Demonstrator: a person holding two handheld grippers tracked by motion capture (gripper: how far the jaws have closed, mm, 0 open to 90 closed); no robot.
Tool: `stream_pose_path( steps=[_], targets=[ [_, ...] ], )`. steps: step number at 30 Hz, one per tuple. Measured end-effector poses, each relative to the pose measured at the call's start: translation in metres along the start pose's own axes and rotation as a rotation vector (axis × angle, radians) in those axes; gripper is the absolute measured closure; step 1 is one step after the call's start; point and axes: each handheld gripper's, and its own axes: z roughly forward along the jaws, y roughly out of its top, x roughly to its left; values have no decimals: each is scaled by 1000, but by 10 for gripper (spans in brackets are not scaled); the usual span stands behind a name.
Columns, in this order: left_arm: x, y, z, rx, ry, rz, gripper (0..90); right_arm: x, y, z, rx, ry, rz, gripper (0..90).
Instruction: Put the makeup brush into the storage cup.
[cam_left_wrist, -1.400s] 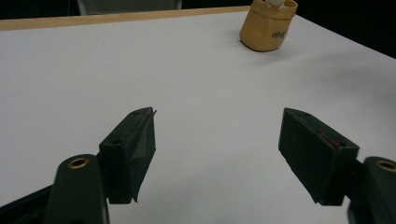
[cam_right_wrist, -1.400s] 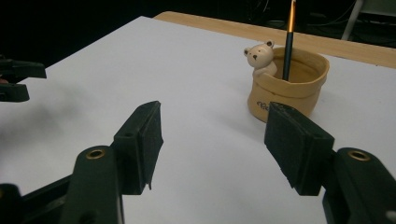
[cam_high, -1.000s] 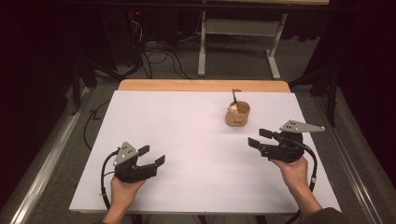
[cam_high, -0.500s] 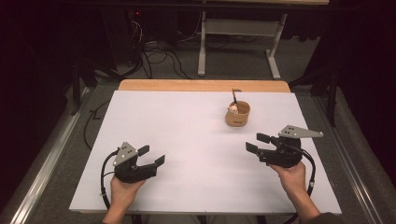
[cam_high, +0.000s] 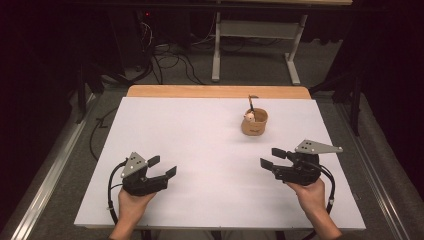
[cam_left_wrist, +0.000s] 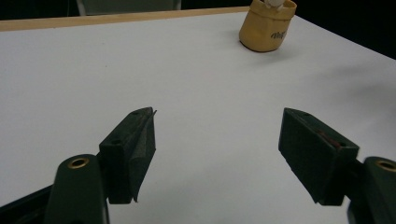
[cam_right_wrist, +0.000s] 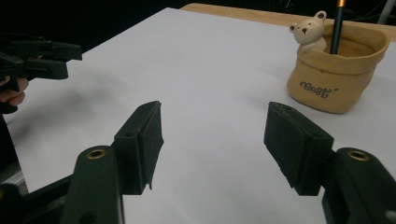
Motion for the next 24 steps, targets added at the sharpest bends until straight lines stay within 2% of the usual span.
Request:
stream_pose_path(
  steps=[24],
  targets=[
    [0, 0, 0, 2, 0, 2, 277, 4, -22, 9, 37, 22, 23, 390]
  ],
)
